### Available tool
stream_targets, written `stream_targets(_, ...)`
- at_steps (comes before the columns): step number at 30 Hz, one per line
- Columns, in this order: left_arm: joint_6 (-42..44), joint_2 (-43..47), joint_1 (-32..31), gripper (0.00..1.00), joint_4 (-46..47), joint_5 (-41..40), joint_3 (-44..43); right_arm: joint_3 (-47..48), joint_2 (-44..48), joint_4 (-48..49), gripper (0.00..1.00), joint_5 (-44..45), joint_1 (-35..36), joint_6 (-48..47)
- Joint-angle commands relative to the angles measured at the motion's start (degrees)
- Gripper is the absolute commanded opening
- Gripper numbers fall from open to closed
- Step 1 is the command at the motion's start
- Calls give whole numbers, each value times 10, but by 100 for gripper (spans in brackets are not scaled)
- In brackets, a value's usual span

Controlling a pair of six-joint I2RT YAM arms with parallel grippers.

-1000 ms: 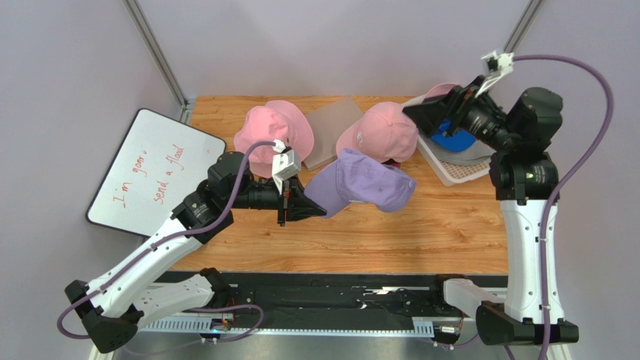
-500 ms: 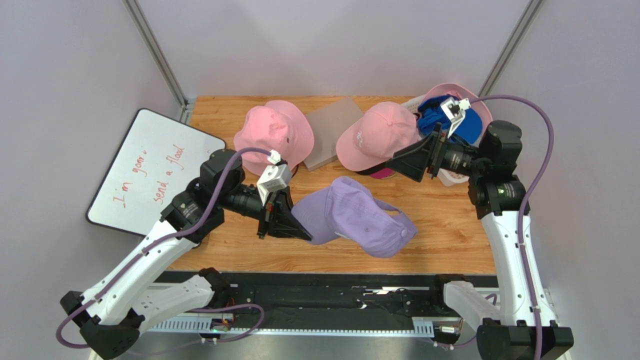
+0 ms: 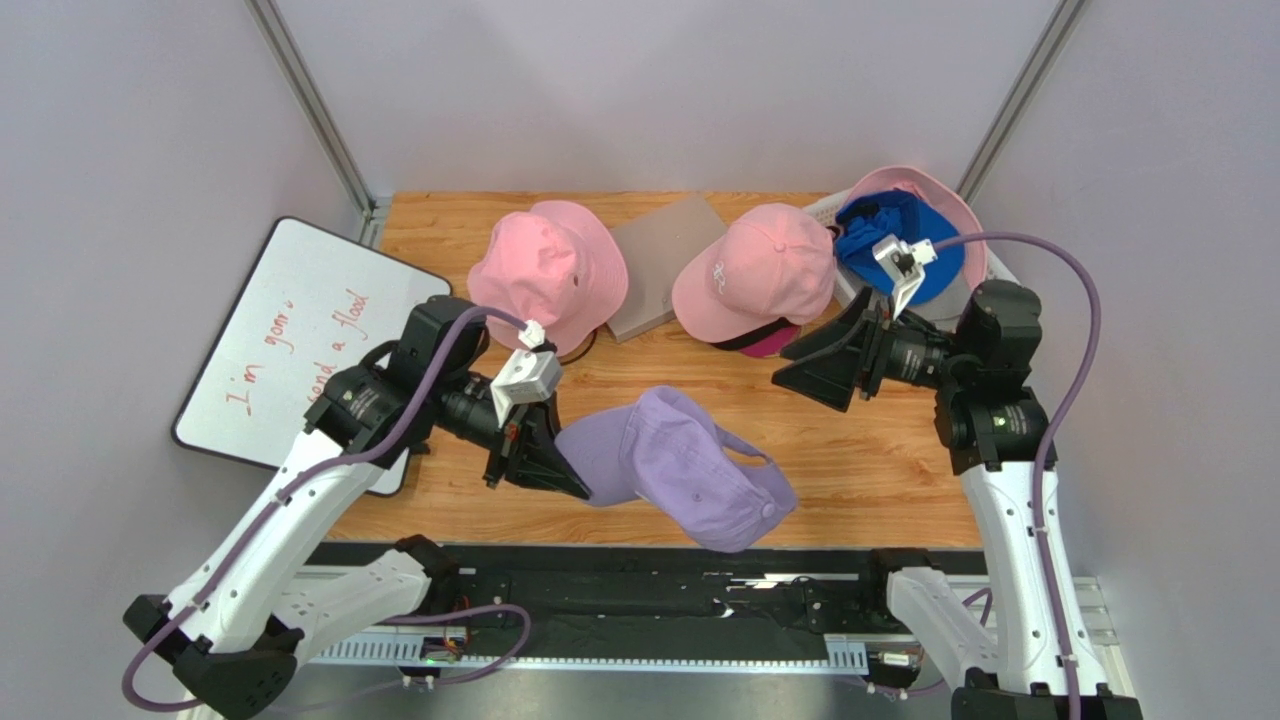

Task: Stack the hats
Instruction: Stack the hat on the hat.

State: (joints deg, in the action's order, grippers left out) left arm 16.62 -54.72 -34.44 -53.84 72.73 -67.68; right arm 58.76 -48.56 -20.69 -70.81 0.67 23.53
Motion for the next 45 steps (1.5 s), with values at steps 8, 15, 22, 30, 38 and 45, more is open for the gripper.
stream_targets(8,62,4,19,0,-15,80,-27,-35,-9,60,80,-37,96,14)
stream_targets(15,6,-17,22,0,43,67,-22,-37,-55,153,77,-12,259,48)
stream_targets(22,3,-7,31,0,41,37,-1,16,-30,84,4,29,287,-30)
stream_targets(30,-79,17,32,0,93,-58,67,100,-21,-59,0,126,147,-81)
stream_targets(38,-91,22,32,0,100,-141,82,136,-59,-82,0,189,105,-106)
stream_targets(45,-269,-47,31,0,325,-174,98,195,-94,-144,0,274,79,-146)
